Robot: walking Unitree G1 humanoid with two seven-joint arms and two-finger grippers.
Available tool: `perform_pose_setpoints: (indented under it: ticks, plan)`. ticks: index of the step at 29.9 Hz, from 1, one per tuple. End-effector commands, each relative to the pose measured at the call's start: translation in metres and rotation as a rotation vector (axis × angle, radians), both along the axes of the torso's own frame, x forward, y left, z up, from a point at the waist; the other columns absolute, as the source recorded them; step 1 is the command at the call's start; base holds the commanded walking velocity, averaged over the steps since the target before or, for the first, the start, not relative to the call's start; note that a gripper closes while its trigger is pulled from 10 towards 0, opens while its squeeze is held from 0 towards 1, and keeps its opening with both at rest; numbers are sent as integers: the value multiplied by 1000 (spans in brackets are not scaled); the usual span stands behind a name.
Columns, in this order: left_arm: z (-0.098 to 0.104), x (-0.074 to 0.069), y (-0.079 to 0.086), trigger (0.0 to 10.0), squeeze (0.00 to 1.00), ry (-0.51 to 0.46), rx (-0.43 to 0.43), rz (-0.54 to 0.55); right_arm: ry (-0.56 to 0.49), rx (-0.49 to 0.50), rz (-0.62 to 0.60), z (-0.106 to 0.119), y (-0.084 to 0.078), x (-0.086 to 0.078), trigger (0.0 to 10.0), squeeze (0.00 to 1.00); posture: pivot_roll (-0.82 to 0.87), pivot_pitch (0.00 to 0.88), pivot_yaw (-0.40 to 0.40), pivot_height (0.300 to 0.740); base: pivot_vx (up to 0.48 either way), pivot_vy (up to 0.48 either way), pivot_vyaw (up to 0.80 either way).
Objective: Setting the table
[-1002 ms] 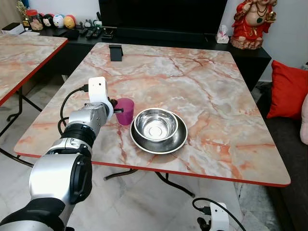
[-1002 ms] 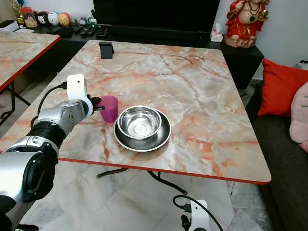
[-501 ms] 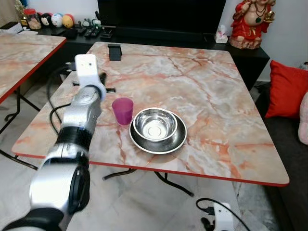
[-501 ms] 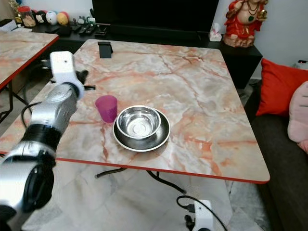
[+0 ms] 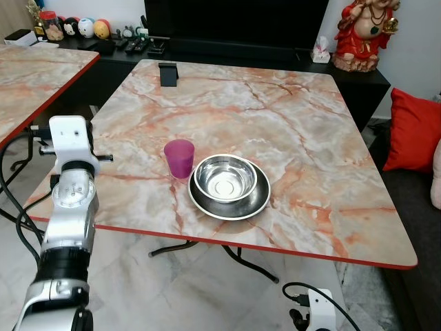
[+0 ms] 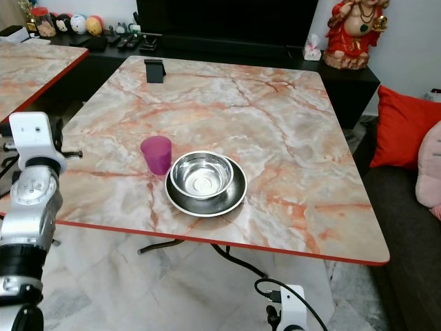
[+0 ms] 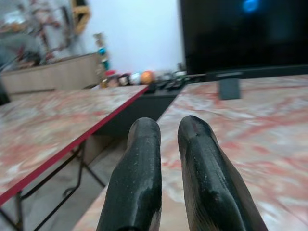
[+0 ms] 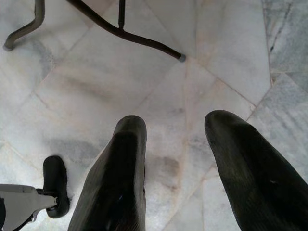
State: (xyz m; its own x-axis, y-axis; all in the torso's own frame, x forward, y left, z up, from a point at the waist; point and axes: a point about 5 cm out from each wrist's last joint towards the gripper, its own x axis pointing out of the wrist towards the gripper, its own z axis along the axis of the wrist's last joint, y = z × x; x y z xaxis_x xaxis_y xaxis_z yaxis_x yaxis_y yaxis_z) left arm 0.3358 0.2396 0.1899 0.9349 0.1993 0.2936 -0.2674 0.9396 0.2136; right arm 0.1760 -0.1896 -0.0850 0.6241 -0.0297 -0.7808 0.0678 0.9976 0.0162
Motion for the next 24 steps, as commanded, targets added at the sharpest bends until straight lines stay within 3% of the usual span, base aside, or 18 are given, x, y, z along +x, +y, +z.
perform_pose_setpoints:
  ticks: [1,8,17,24]
  plan:
    - [-15,-12,-17,10000,0,-12,82,-86,2,-3,-30,-2,-4,-5,10000,0,17,0,-34,740,0,0,0]
    - [-35,-16,-23,10000,0,32,75,-131,-5,-28,-43,-1,-7,-6,10000,0,6,0,-35,740,0,0,0]
    - [-35,-16,-26,10000,0,36,71,-156,-11,-41,-57,-1,-8,-6,10000,0,-5,0,-22,740,0,0,0]
    - [-37,-17,-26,10000,0,28,58,-152,-4,-44,-61,-2,-7,-8,10000,0,0,0,-18,740,0,327,0]
